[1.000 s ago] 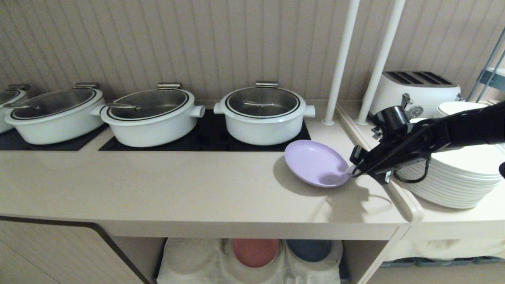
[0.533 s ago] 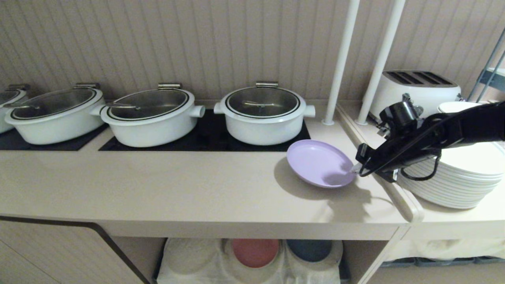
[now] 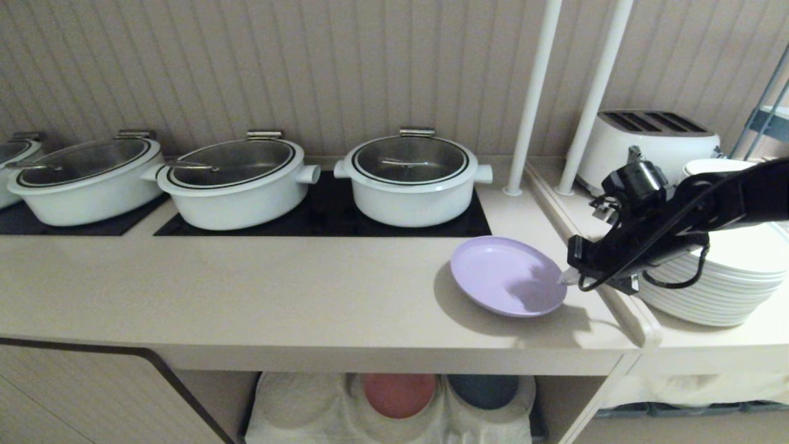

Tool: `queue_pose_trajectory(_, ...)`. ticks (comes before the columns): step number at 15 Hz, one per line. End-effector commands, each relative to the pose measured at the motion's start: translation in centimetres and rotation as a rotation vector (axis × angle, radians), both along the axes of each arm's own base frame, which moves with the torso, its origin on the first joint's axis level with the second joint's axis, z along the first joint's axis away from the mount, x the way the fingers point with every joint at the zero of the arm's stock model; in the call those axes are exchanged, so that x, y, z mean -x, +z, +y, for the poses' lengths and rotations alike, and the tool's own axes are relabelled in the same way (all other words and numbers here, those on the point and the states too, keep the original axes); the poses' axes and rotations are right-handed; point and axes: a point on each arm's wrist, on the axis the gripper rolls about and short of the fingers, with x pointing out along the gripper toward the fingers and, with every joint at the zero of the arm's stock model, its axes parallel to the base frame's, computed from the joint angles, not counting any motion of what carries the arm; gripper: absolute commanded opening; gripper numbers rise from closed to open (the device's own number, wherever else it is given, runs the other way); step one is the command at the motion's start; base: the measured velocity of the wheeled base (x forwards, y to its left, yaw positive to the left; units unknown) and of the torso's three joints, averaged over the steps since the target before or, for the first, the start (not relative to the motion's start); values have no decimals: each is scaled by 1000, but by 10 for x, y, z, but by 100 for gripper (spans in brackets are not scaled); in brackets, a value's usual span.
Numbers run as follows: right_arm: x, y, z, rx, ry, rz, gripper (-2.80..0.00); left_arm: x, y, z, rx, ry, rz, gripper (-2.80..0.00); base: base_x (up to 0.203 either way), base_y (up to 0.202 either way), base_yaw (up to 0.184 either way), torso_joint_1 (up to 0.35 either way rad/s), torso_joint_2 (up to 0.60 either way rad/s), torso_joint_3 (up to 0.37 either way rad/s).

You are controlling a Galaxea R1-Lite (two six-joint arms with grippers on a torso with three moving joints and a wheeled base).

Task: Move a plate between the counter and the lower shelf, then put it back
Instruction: Put the plate

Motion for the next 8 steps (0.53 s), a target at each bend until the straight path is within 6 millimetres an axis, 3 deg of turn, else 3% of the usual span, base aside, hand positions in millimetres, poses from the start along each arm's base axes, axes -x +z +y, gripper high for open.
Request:
queue_pose_trajectory(1,2,-1,0,-1,0,4,-280,0,0,0,0,1,1,-280,0,0,0,0,0,0)
queue_pose_trajectory(8,0,-7,0,5,-2,19,-280,0,0,0,0,1,1,-280,0,0,0,0,0,0)
